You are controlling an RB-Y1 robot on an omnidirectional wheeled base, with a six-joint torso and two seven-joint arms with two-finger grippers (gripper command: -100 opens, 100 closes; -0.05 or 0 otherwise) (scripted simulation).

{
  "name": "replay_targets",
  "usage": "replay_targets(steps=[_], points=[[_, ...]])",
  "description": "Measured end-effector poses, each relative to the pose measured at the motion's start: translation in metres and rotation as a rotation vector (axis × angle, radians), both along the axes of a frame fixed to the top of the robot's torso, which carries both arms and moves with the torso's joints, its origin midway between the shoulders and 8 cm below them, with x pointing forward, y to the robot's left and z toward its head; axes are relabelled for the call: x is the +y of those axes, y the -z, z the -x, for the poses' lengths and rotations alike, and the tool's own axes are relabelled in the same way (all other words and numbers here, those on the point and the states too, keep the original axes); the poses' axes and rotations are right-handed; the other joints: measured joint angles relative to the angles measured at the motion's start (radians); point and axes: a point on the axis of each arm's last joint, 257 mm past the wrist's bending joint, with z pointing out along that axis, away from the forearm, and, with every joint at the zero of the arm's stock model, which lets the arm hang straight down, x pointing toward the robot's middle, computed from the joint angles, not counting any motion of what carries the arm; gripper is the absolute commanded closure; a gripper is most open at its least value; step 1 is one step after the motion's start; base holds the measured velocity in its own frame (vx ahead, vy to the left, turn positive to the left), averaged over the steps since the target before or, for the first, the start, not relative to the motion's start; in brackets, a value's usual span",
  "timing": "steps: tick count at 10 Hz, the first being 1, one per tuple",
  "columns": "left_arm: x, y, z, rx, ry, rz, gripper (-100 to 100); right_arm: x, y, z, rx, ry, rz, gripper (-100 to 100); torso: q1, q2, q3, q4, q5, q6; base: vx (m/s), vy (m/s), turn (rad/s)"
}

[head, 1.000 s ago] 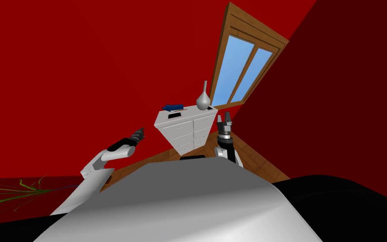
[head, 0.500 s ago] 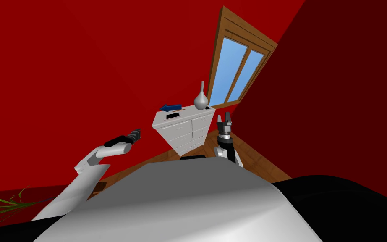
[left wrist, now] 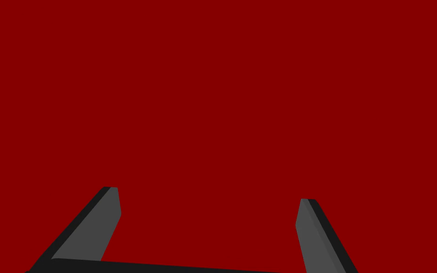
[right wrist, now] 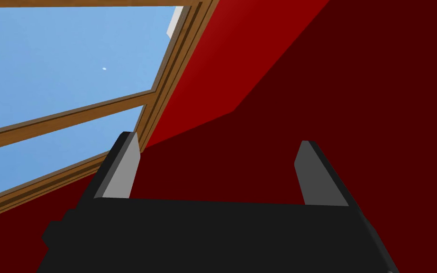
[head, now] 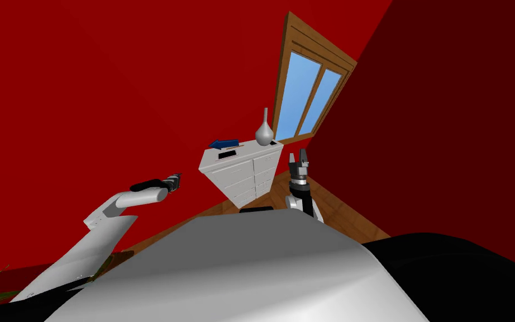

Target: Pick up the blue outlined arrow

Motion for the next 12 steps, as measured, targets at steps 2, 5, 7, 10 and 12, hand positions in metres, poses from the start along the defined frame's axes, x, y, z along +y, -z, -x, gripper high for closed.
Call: replay_targets(steps=[2, 5, 7, 10, 12], points=[[0.025, -0.006, 0.005, 0.039, -0.050, 0.008, -100, 0.000, 0.000, 0.000, 0.000, 0.000, 0.000, 0, -0.001, 0.000, 0.000, 0.000, 0.000, 0.000, -0.002, -0.002, -0.065], [0.050, -0.015, 0.016, 0.096, -0.119, 0.022, -100, 0.000, 0.000, 0.000, 0.000, 0.000, 0.000, 0, -0.001, 0.000, 0.000, 0.000, 0.000, 0.000, -0.002, -0.012, -0.114], [0.065, -0.019, 0.026, 0.131, -0.165, 0.035, -100, 0.000, 0.000, 0.000, 0.000, 0.000, 0.000, 0, -0.002, -0.001, 0.000, 0.000, -0.001, 0.001, 0.004, -0.025, -0.176], [0.087, -0.031, 0.042, 0.176, -0.233, 0.058, -100, 0.000, 0.000, 0.000, 0.000, 0.000, 0.000, 0, -0.002, -0.001, 0.000, 0.000, -0.001, 0.001, 0.001, -0.025, -0.118], [0.096, -0.035, 0.051, 0.212, -0.276, 0.073, -100, 0.000, 0.000, 0.000, 0.000, 0.000, 0.000, 0, -0.002, 0.000, 0.000, 0.000, 0.000, 0.000, 0.002, -0.028, -0.108]])
